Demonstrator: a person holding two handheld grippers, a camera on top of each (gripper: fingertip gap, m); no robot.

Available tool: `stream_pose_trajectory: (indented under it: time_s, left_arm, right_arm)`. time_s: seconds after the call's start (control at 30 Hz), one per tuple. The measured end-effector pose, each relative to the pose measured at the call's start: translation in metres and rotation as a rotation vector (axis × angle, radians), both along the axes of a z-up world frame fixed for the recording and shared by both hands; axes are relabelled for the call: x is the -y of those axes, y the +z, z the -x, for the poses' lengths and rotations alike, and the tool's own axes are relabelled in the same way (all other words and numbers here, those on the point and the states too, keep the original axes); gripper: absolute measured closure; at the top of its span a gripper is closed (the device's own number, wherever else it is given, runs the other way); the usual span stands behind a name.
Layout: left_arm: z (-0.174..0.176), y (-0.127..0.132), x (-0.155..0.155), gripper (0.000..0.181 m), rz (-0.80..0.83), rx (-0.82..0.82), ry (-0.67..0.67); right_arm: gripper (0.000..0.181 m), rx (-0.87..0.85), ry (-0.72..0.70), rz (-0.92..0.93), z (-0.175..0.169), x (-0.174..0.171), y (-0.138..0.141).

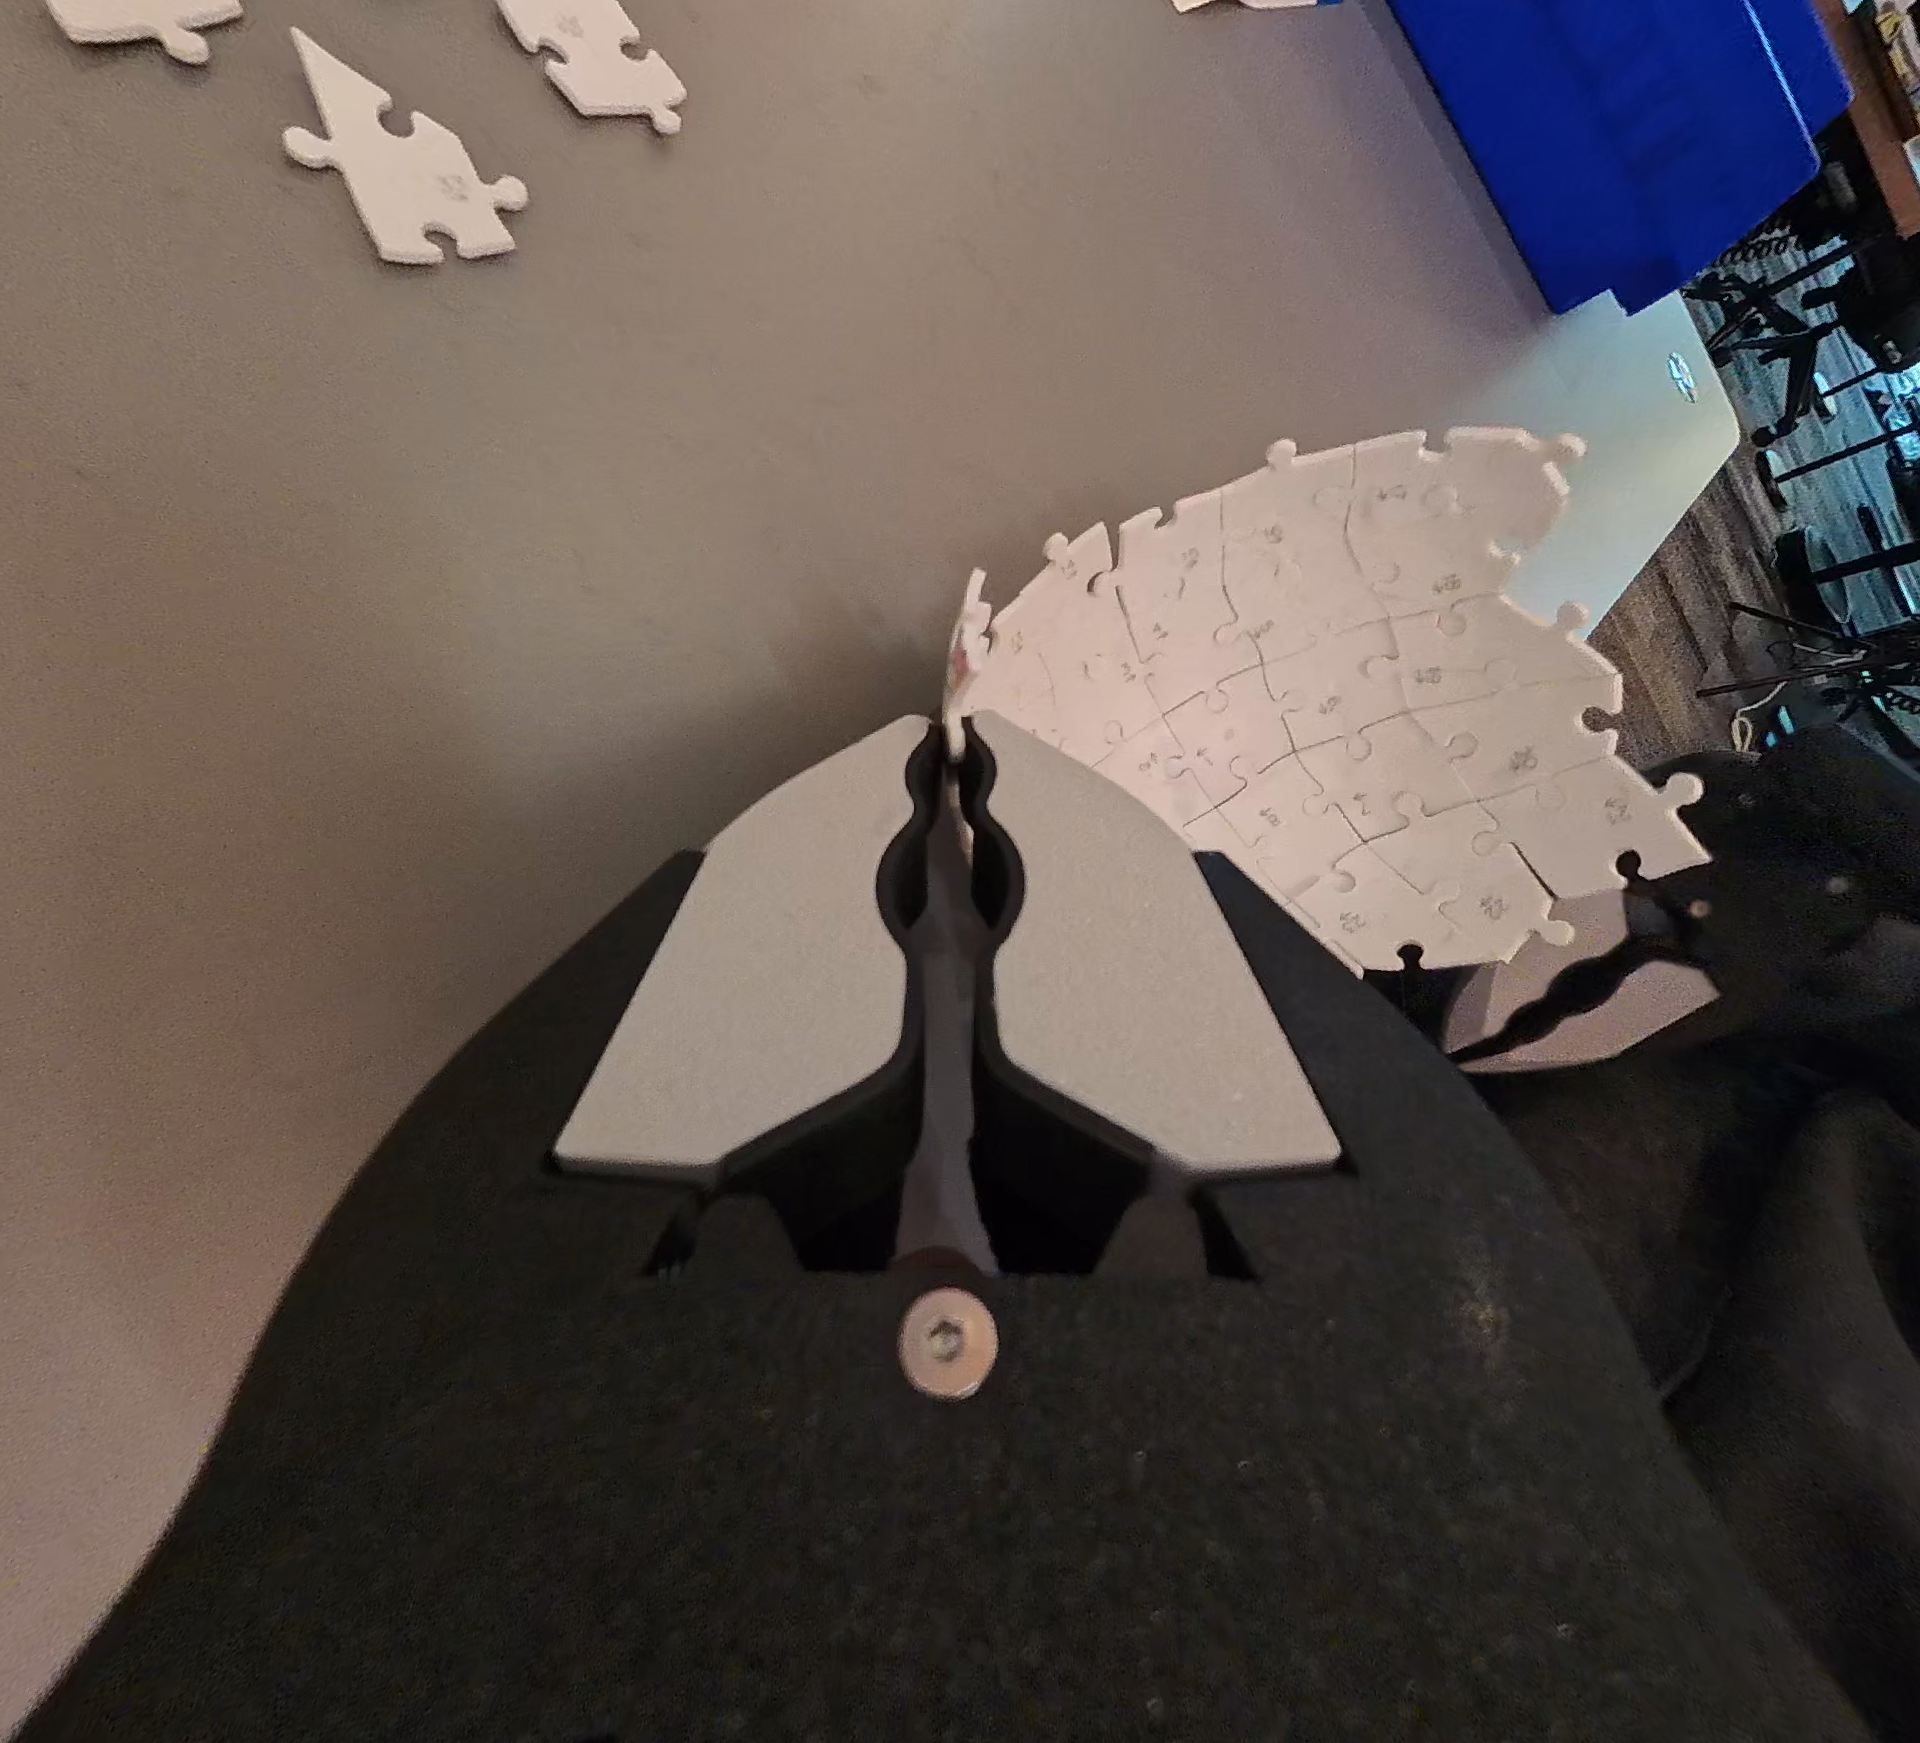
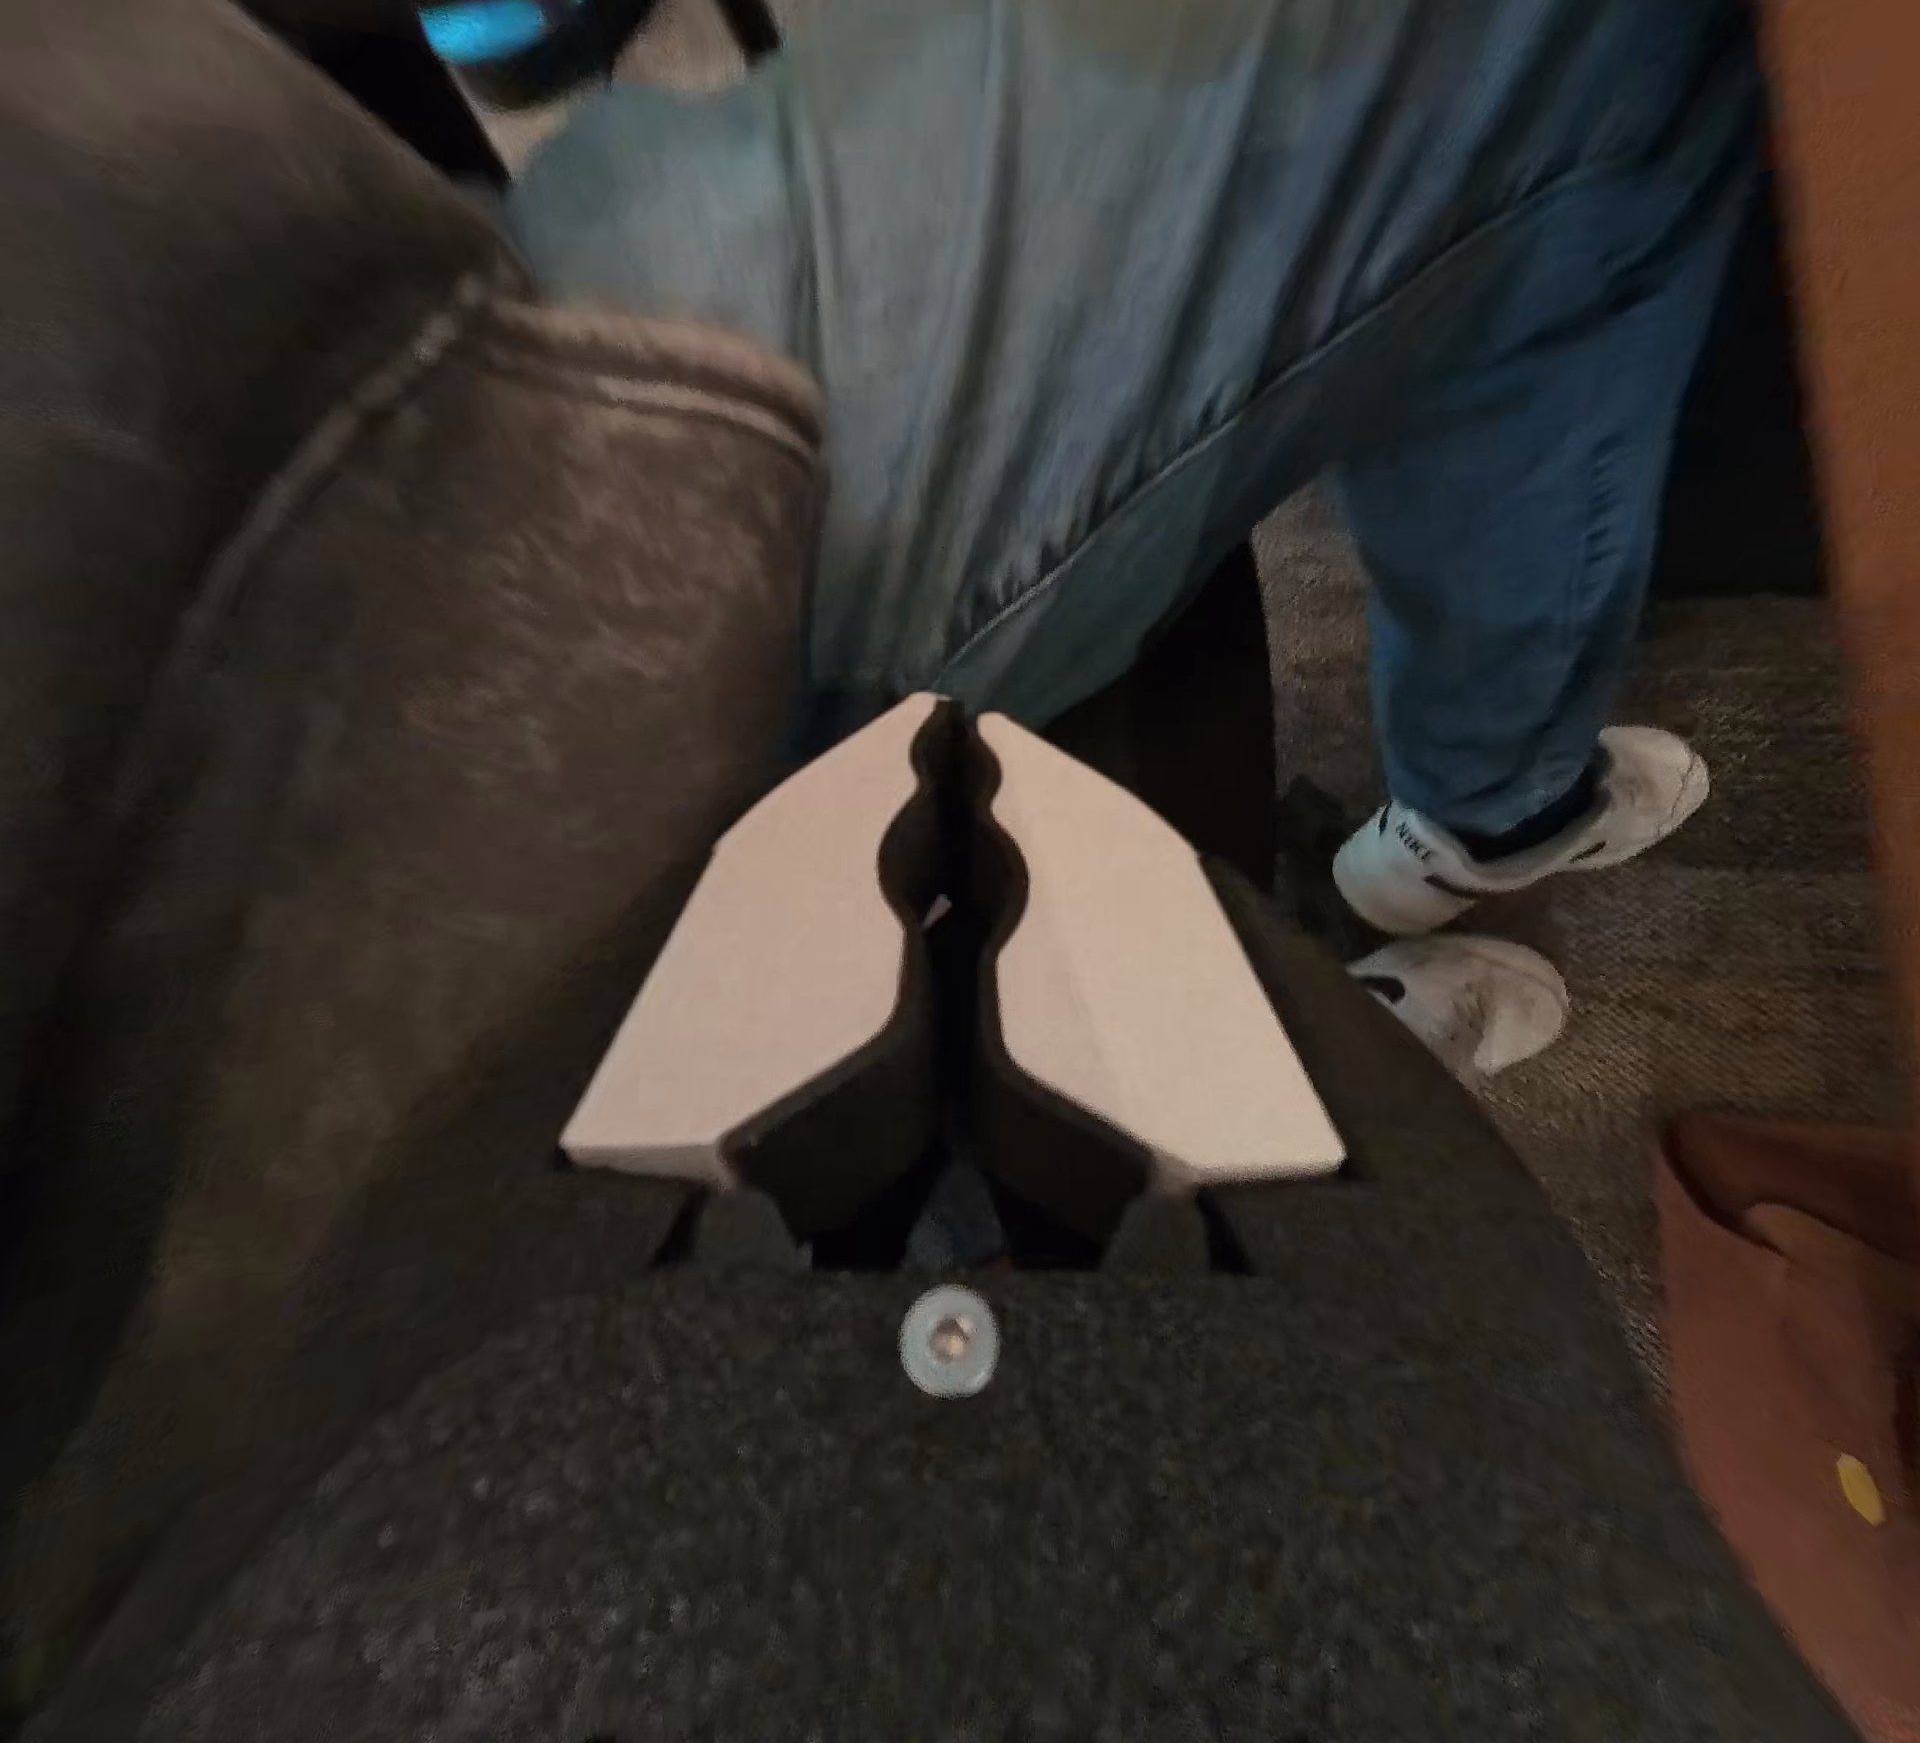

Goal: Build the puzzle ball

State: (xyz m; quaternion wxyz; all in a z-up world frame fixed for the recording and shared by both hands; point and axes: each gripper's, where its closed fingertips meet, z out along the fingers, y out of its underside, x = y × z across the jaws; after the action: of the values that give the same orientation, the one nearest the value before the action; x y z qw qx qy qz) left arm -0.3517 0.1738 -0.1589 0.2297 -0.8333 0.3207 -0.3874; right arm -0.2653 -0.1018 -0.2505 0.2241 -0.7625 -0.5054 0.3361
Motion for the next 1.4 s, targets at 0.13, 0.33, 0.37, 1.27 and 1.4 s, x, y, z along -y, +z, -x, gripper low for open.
stream_pose_trajectory:
  time_s: [0.13, 0.33, 0.37, 1.27, 1.4]
  left_arm:
    - [-0.001, 0.001, 0.000, 0.180, -0.003, 0.000, 0.001]
    - [-0.010, 0.002, 0.002, 0.179, -0.008, -0.006, -0.020]
    - [-0.012, 0.001, 0.003, 0.179, -0.011, -0.010, -0.023]
    - [-0.004, 0.001, -0.001, 0.179, -0.011, 0.017, -0.005]
    - [-0.002, -0.001, 0.001, 0.180, -0.009, 0.004, -0.002]
  right_arm:
    - [0.173, 0.151, 0.094, 0.072, -0.022, 0.016, -0.029]
    - [0.157, 0.414, 0.413, 0.245, -0.024, 0.060, -0.123]
    - [0.153, 0.477, 0.435, 0.162, -0.026, 0.056, -0.135]
    - [0.155, 0.264, 0.594, -0.099, -0.029, 0.059, -0.118]
    - [0.146, 0.234, 0.656, -0.257, -0.037, 0.051, -0.139]
